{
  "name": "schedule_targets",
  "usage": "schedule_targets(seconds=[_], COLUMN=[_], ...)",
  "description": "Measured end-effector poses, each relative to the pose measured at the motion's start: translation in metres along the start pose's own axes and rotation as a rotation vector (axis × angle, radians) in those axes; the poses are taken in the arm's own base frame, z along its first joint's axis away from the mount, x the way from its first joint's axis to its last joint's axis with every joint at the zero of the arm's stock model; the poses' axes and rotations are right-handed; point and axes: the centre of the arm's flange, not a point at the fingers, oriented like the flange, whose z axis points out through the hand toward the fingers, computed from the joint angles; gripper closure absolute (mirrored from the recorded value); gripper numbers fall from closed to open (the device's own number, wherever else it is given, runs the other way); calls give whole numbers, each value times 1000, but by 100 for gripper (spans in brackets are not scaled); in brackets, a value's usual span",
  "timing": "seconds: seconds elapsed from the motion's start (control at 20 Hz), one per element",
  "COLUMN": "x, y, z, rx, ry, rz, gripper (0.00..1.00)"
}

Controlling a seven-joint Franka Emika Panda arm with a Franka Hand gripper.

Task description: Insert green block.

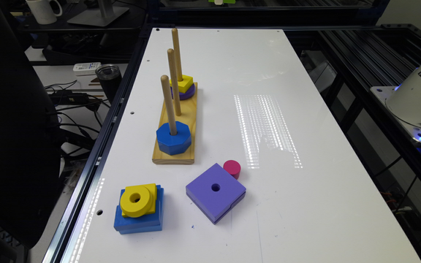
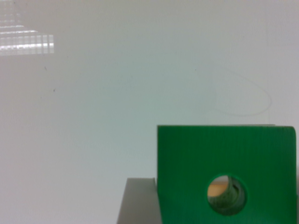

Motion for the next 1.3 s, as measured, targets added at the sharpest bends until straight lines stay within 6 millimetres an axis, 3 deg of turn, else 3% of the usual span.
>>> schedule_targets(seconds=[0.65,1.3], x=[-8,-43], y=[-12,-61], z=[0,-1], rx=[2,8], ry=[-1,0], rz=[-8,-11], gripper=[100,100])
